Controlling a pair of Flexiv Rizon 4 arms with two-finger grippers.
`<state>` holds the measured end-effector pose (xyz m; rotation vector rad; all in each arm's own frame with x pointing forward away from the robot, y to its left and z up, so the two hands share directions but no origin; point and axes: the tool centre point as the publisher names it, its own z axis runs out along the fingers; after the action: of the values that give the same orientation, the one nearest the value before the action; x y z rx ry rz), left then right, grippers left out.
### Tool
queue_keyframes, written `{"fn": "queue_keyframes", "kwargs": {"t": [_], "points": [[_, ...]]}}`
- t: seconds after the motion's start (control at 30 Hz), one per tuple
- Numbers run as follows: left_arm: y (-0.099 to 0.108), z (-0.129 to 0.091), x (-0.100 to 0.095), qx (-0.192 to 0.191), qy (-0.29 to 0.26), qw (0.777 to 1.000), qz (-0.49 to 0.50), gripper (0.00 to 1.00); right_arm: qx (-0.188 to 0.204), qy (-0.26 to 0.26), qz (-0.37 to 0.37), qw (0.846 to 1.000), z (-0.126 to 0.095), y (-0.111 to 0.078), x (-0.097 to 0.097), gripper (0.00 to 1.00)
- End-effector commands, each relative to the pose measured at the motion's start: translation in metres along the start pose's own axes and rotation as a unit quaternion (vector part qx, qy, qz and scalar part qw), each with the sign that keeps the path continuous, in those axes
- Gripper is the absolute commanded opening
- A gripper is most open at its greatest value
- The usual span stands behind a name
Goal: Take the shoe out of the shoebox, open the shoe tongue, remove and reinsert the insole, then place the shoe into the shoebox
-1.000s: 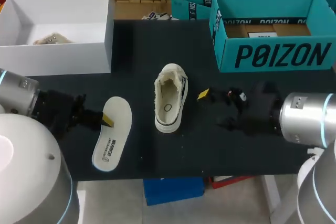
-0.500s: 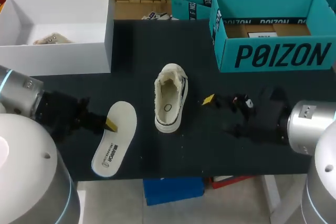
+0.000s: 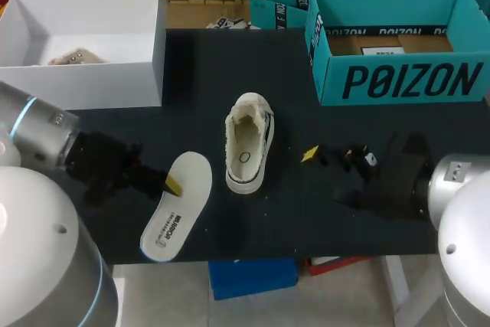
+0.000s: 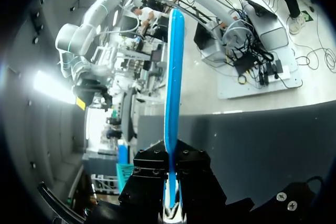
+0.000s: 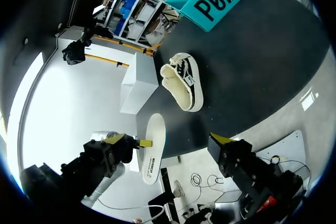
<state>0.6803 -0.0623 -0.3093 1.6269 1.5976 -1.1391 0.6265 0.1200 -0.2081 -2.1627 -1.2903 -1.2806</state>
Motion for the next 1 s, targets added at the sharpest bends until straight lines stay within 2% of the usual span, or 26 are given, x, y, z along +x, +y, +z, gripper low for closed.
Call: {"fn": "queue_keyframes", "kwargs": {"t": [0.03,0.2,0.47,0.73,1.0], "points": [[0.004,0.007,-0.003,0.009,0.004,1.000,0.002,0.00,-0.004,-0.011,0.009,1.000,-0.013,-0.006,0.001,1.00],[0.004,0.012,-0.007,0.028,0.000,1.000,0.003,0.00,0.000,-0.011,0.012,1.000,-0.014,-0.008,0.000,1.00],[0.015,0.027,-0.008,0.056,0.037,0.998,-0.001,0.00,0.000,-0.011,0.012,1.000,-0.014,-0.008,0.000,1.00],[0.044,0.041,-0.003,0.077,0.048,0.996,-0.016,0.00,0.000,-0.011,0.012,1.000,-0.014,-0.008,0.000,1.00],[0.072,0.058,-0.005,0.097,0.052,0.994,-0.018,0.00,0.000,-0.011,0.012,1.000,-0.014,-0.008,0.000,1.00]]}}
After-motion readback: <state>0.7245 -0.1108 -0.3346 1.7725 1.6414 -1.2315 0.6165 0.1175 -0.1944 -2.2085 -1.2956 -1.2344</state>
